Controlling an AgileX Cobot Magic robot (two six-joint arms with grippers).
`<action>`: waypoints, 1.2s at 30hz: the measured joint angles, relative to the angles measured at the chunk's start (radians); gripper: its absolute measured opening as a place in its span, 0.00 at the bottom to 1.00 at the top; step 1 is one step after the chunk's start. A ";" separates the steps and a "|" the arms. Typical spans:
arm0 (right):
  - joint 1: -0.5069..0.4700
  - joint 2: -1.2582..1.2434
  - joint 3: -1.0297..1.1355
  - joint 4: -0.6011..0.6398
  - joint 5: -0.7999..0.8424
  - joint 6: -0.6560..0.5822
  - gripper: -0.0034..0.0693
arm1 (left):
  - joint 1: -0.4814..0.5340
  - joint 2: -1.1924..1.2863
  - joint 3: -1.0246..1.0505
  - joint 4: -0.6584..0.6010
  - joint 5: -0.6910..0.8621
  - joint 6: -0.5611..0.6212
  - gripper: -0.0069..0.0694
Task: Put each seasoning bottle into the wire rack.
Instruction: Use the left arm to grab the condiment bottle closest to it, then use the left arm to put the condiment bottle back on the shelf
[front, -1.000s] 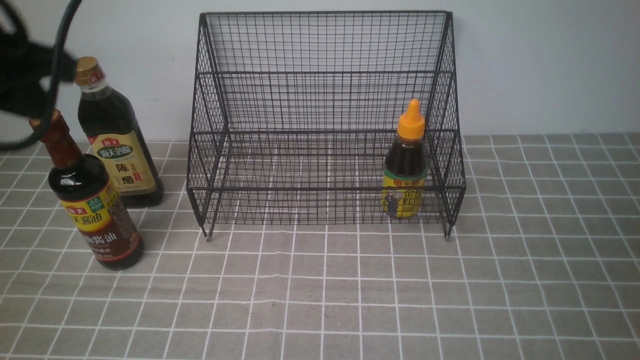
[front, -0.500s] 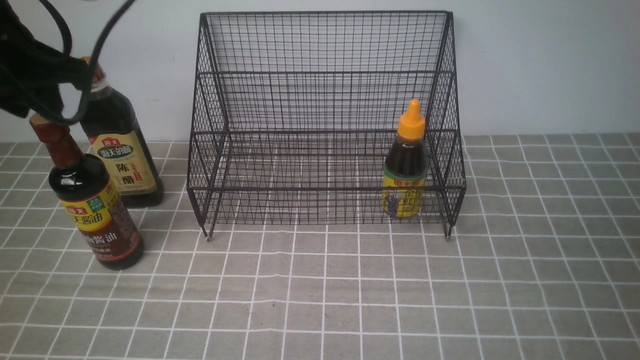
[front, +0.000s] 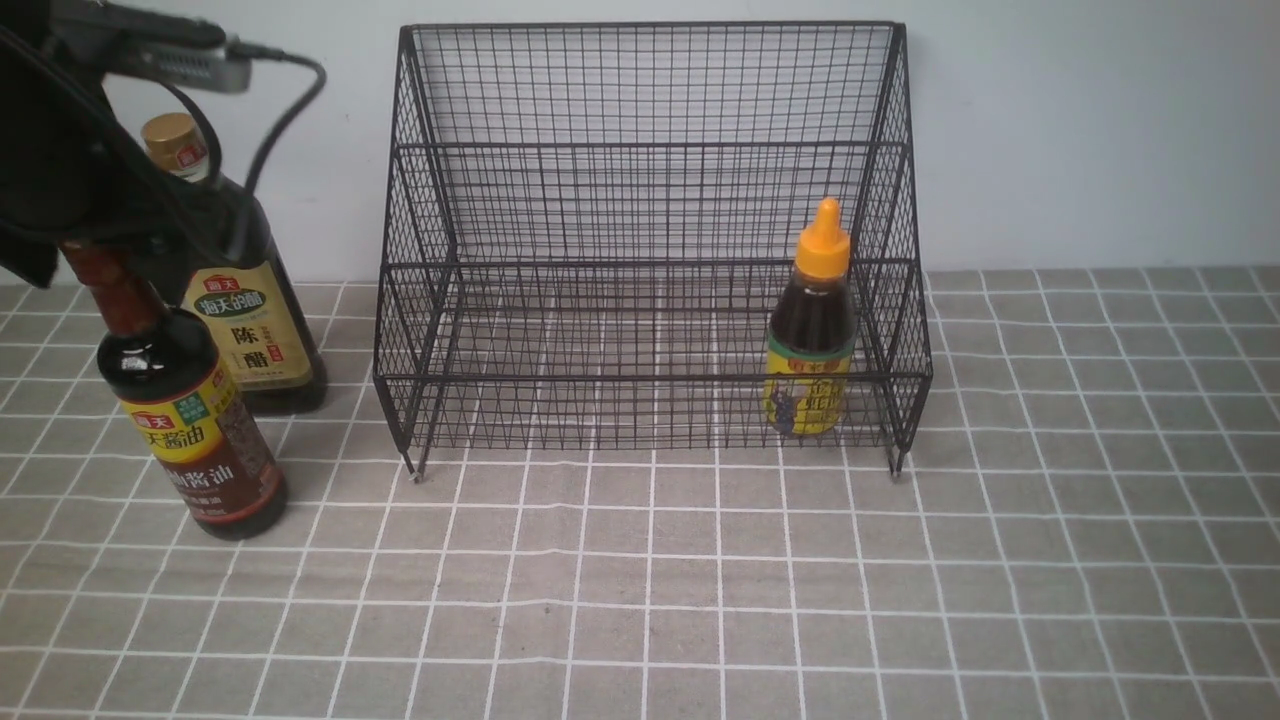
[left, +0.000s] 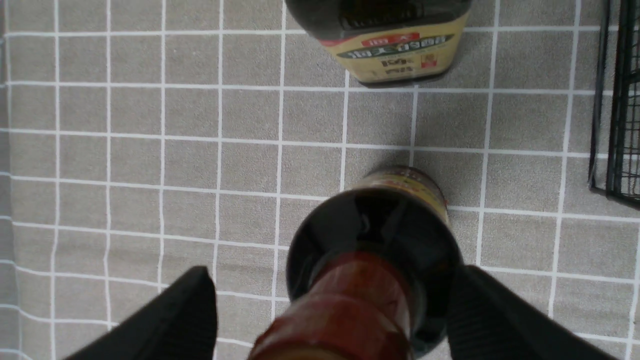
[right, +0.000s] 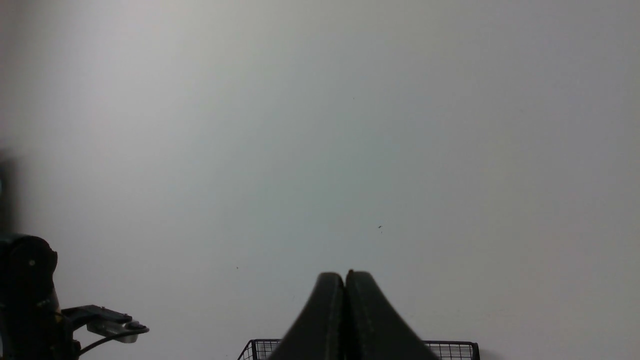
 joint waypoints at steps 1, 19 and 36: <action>0.000 0.000 0.000 0.000 0.000 0.000 0.03 | 0.000 0.006 0.000 0.000 0.000 0.000 0.75; 0.000 0.000 0.000 0.000 0.000 0.000 0.03 | -0.001 0.007 -0.007 -0.047 0.004 -0.006 0.50; 0.000 0.000 0.000 0.000 0.000 0.000 0.03 | 0.000 -0.189 0.005 -0.148 0.057 -0.003 0.44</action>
